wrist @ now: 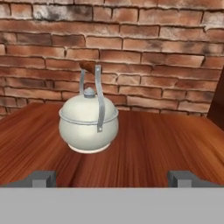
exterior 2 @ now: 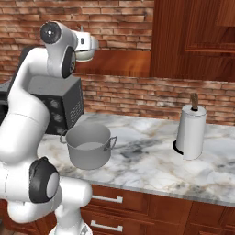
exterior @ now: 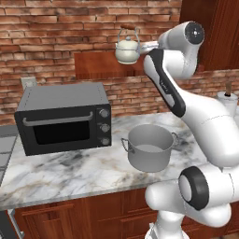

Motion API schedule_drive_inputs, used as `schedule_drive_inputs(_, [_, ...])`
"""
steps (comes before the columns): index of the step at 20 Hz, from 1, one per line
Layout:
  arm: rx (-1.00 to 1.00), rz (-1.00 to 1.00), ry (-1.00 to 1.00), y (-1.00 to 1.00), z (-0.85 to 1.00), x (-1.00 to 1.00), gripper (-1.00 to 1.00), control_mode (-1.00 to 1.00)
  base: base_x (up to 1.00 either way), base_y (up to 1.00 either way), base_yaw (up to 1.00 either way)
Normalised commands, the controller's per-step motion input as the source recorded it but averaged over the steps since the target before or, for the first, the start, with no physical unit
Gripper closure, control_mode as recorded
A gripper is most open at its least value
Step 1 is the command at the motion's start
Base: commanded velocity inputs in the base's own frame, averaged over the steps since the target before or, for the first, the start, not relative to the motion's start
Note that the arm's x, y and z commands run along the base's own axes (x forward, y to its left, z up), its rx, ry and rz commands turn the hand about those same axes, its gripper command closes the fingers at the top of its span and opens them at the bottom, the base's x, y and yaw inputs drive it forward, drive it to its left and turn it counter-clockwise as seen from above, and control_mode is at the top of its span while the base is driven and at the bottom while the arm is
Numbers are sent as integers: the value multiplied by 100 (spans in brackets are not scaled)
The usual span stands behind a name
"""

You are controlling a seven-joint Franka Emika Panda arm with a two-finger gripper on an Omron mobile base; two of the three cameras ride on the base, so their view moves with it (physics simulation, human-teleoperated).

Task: Pick the kettle from the cabinet and place it on a stove burner. Then pick the pot from the counter and place it on another stove burner. Finally, turn both burners on.

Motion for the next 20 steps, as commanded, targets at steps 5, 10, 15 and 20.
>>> schedule_drive_inputs(5, [0, 5, 5, 0, 7, 39, -100, -100, 0, 0, 0])
schedule_drive_inputs(10, [0, 6, 2, 4, 0, 40, -100, -100, 0, 0, 0])
schedule_drive_inputs(15, [0, 7, 0, 0, 5, 30, -100, -100, 0, 0, 0])
schedule_drive_inputs(20, [0, 6, 0, 1, 1, 28, -100, -100, 0, 0, 0])
